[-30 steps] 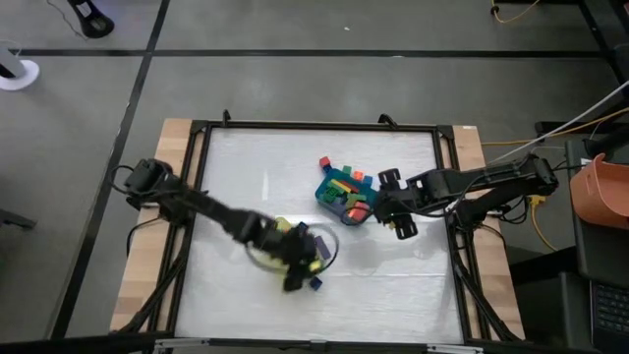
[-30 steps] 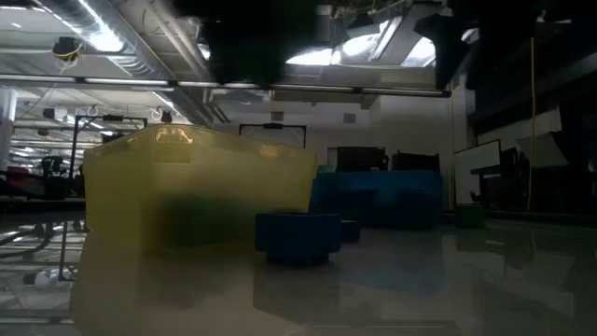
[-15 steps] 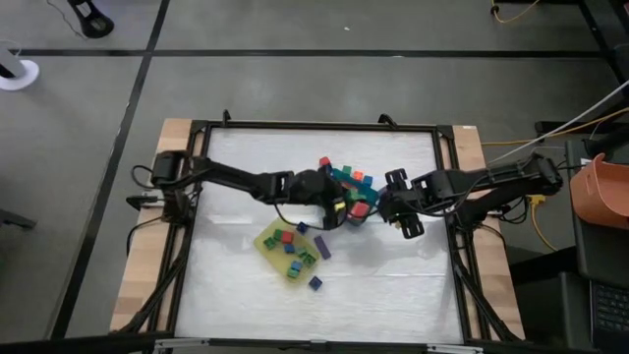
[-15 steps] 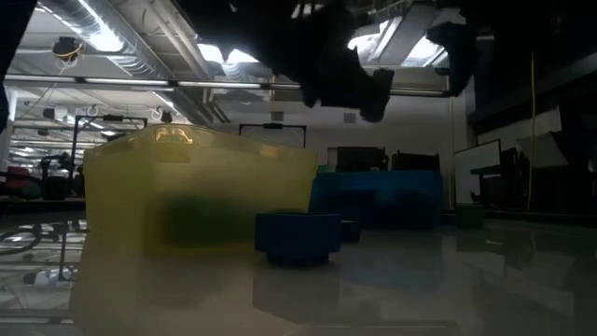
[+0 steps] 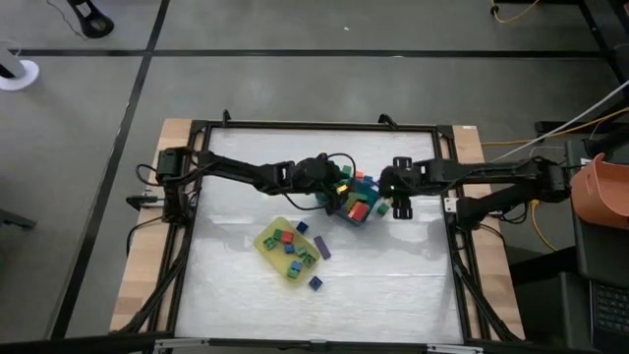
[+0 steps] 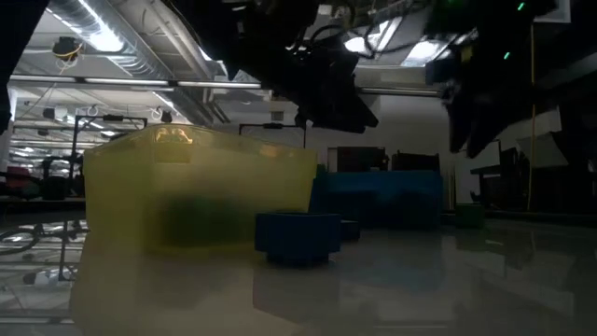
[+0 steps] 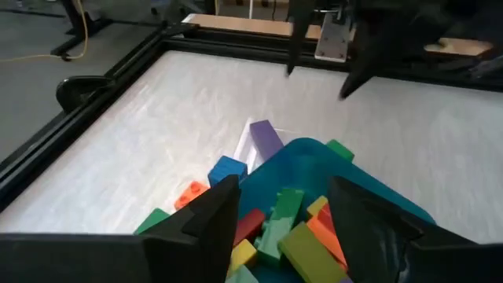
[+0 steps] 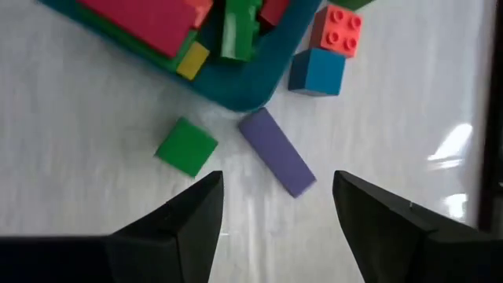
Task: Sort blocks by size
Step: Put the large green game piece into the blue bin, then put the large violet wooden block into the blue bin
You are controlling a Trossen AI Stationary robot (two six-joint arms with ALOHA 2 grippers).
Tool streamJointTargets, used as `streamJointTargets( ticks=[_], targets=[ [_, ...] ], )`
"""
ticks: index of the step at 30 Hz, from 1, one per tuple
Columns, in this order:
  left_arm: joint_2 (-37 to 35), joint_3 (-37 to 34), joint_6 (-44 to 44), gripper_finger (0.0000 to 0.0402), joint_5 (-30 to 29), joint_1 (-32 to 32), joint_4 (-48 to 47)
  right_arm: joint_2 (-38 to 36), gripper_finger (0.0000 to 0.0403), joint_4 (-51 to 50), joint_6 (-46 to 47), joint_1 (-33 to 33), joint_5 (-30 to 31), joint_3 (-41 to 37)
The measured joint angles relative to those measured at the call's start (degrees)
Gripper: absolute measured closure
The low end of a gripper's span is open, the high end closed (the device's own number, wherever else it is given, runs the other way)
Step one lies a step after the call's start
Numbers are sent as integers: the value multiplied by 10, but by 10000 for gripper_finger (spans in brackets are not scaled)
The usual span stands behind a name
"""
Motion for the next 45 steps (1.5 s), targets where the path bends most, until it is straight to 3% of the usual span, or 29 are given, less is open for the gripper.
streamJointTargets(
  ticks=[4, 7, 16, 27, 39, 45],
  targets=[
    [-1, 0, -1, 216, 0, -4, 1, 1, 165, 73, -54, -68, -59, -39],
    [-4, 0, -3, 215, 1, -7, 1, 1, 165, 74, -89, -109, -93, -46],
    [-4, 0, 8, 215, 3, -20, -3, 1, 165, 128, -228, -174, -174, -81],
    [-4, 0, 17, 215, 3, -44, -2, 10, 165, 178, -263, -202, -176, -122],
    [-4, 0, 17, 215, 3, -67, -2, 127, 166, 203, -259, -201, -135, -117],
    [-6, 0, 17, 215, 3, -83, -3, 144, 229, 193, -253, -201, -156, -114]
  ],
)
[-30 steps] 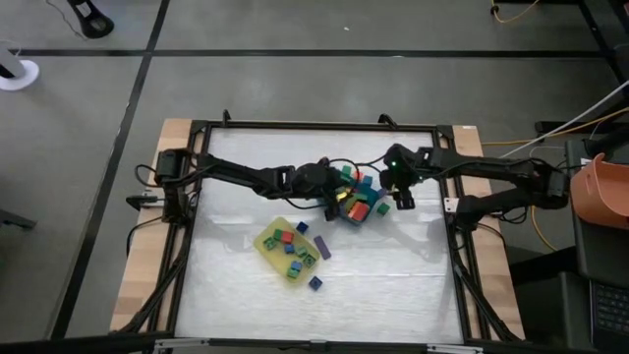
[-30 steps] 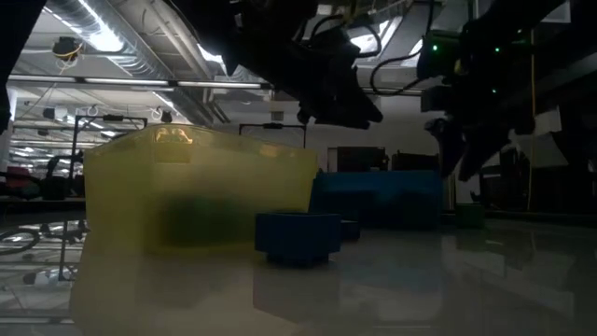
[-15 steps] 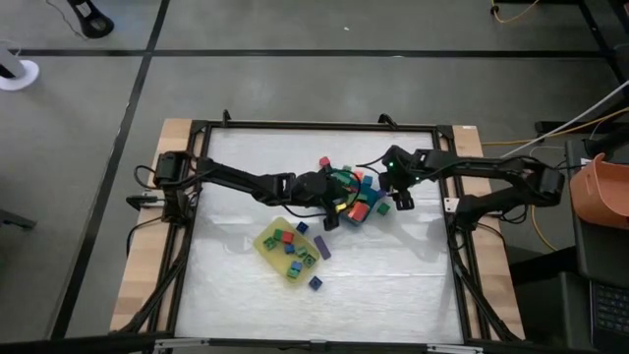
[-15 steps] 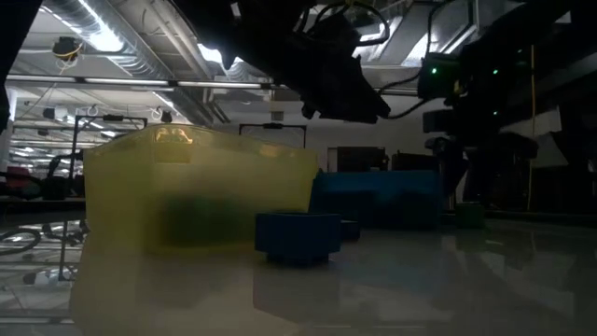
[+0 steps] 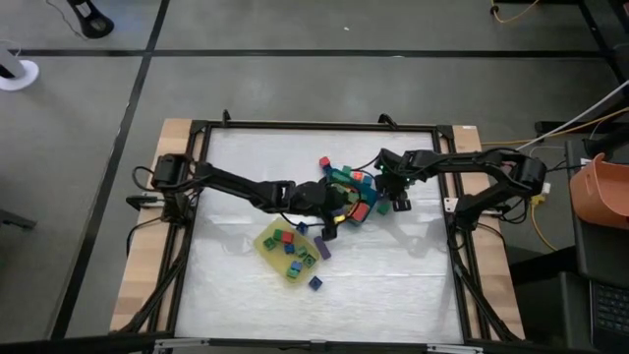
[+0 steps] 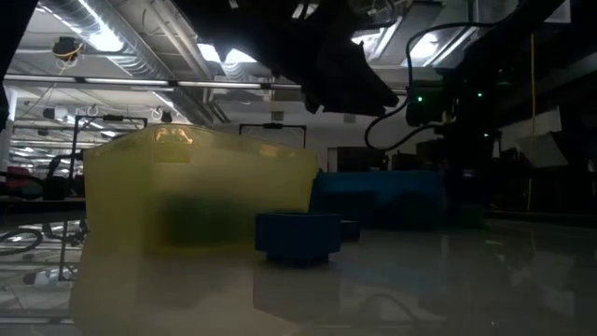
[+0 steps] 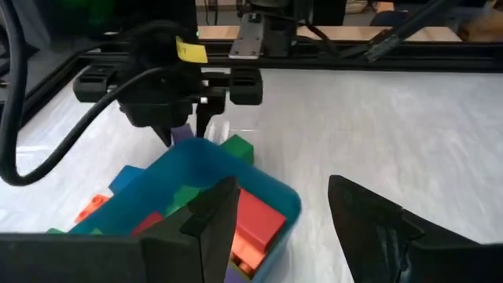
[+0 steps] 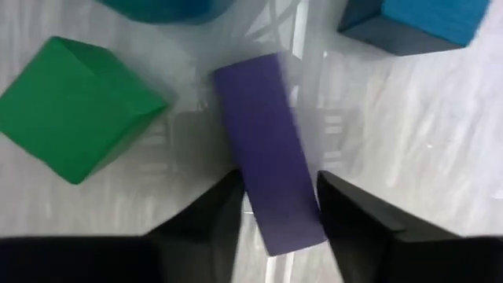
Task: Sort blocks by size
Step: Put the large violet wooden block into the blue bin
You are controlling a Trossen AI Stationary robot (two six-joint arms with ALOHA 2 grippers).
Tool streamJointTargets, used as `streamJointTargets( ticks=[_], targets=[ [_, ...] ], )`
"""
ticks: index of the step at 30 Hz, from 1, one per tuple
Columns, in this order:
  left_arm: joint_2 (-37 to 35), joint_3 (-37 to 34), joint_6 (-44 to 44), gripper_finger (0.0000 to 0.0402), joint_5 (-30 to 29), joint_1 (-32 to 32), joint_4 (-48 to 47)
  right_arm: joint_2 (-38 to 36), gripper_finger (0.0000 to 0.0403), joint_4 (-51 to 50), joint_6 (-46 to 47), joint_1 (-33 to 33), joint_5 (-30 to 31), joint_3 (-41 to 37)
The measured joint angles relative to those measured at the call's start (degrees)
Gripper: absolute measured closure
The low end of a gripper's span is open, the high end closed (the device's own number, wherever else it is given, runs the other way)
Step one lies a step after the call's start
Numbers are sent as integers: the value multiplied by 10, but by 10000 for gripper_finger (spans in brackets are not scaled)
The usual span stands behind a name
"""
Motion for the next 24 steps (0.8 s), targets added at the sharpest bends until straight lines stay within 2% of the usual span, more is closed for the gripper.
streamJointTargets(
  ticks=[5, 9, 14, 18, 22, 24],
  targets=[
    [-19, 0, 0, 215, 0, -5, -31, 3, 309, -34, 18, 1, 14, 22],
    [-53, 0, 0, 215, 0, -5, -84, 3, 309, -100, 23, 0, 30, 72],
    [-92, 0, -4, 215, -1, -5, -154, 3, 309, -212, 24, 1, 94, 151],
    [-113, 0, -28, 215, -6, -5, -195, 2, 293, -282, 41, 2, 135, 223],
    [-117, 0, -89, 215, -21, 9, -211, 2, 294, -306, 67, 23, 132, 289],
    [-118, 0, -108, 215, -27, 21, -210, 2, 299, -293, 72, 40, 108, 312]
  ],
)
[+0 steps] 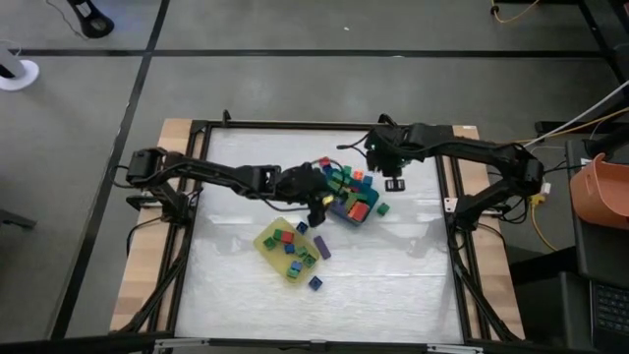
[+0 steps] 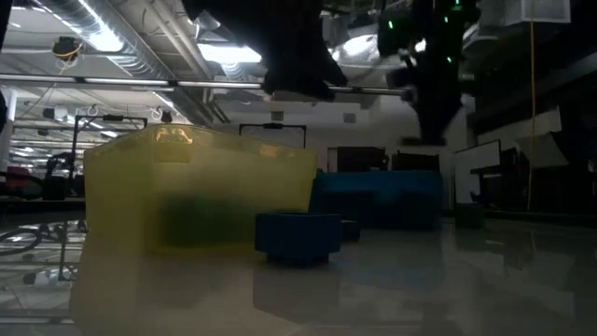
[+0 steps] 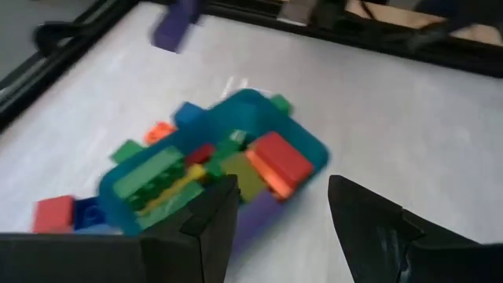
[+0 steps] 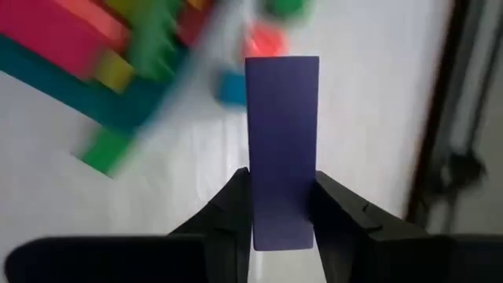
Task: Sort blocks by size
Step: Put the large violet wooden block into the blue bin
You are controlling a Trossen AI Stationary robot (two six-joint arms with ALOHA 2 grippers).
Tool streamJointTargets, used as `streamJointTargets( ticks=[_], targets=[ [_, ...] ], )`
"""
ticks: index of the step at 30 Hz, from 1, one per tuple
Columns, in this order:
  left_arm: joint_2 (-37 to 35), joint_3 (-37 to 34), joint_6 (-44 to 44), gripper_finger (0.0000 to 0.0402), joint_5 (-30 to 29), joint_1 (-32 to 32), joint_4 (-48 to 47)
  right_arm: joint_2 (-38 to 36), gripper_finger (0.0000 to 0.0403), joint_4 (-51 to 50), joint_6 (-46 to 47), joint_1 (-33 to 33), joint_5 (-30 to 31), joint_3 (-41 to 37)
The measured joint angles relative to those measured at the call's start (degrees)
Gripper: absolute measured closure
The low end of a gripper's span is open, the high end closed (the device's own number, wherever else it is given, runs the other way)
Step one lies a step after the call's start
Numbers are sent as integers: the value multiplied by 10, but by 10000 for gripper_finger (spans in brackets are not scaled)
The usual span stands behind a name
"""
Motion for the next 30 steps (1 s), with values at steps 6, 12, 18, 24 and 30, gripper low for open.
streamJointTargets(
  ticks=[6, 12, 18, 24, 30],
  targets=[
    [0, 0, -2, 215, 0, 48, 0, 1, 292, 65, -2, 64, -124, 15],
    [0, 0, 19, 215, 0, 108, 2, 29, 288, 98, -2, 123, -130, 15],
    [24, -3, 63, 215, -1, 157, 22, 74, 278, 112, -1, 150, -130, 15],
    [65, -4, 60, 215, 12, 192, 37, 109, 259, 121, 41, 160, -103, 14],
    [105, -4, 20, 215, 74, 230, 56, 119, 228, 130, 49, 159, -78, 14]
  ],
)
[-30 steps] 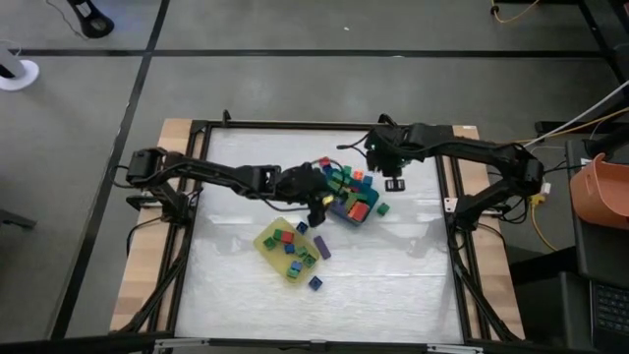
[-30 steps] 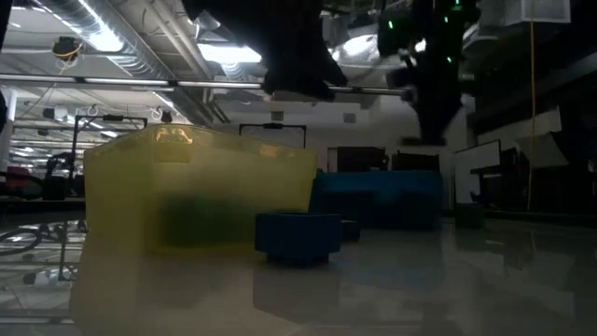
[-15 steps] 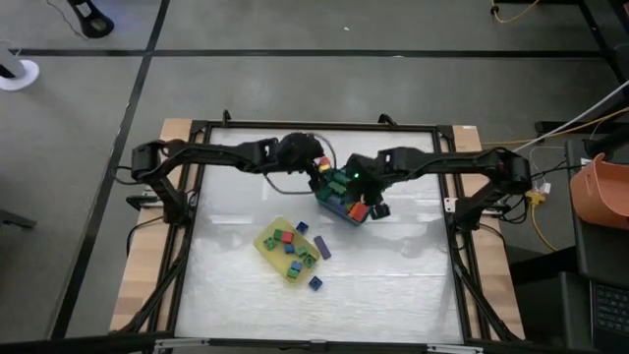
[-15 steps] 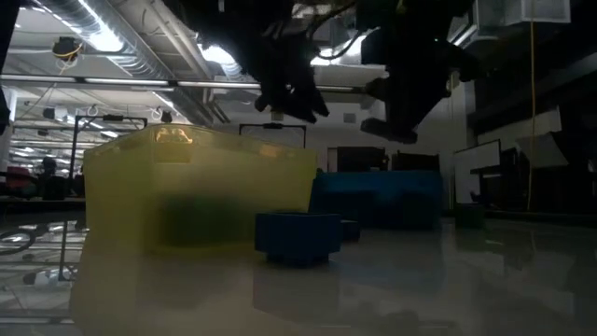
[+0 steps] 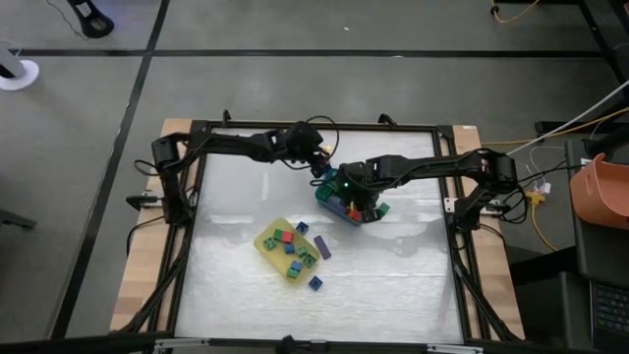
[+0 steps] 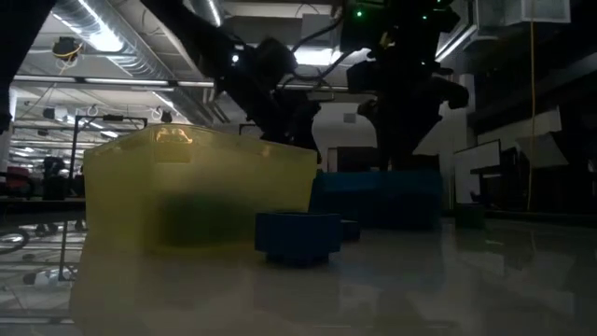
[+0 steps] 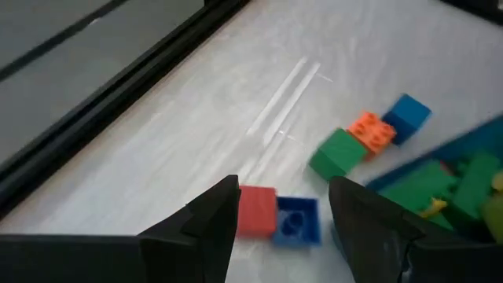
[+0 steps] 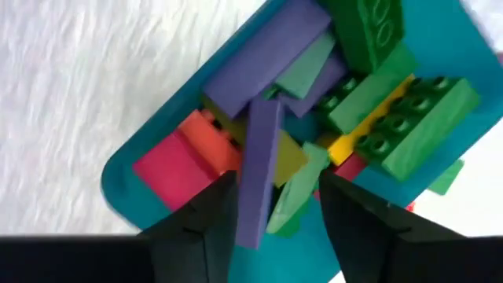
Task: Sort blocks by size
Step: Put the large violet wooden block into the blue bin, then put the small orange wooden block into the yellow bin
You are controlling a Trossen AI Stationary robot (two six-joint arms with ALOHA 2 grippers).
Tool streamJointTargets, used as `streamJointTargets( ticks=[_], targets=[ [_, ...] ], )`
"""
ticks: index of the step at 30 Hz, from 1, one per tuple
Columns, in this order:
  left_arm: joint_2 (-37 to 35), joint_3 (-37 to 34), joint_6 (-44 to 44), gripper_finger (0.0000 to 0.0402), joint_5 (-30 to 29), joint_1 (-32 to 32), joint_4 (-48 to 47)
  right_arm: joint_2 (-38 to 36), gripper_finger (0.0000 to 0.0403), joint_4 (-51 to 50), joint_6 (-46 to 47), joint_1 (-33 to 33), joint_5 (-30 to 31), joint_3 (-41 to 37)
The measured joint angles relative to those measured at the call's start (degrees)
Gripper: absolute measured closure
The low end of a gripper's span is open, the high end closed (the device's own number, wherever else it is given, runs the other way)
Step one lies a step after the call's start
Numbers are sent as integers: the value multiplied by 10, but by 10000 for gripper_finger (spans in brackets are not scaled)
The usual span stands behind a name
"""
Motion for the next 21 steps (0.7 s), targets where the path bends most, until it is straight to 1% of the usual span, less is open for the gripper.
streamJointTargets(
  ticks=[5, 7, 10, 16, 21],
  targets=[
    [32, 0, -4, 215, 6, 22, 27, -2, 206, 10, -2, 0, 9, 0],
    [41, 0, -5, 215, 20, 29, 47, -2, 202, 10, -5, 0, 17, 0],
    [55, 0, -5, 215, 45, 33, 59, -2, 201, 11, -13, 0, 37, 0],
    [83, 0, -4, 215, 48, 35, 57, -2, 201, 10, -39, 0, 79, 0],
    [101, 0, -1, 215, 46, 35, 74, -2, 201, 10, -41, 0, 85, 0]
  ],
)
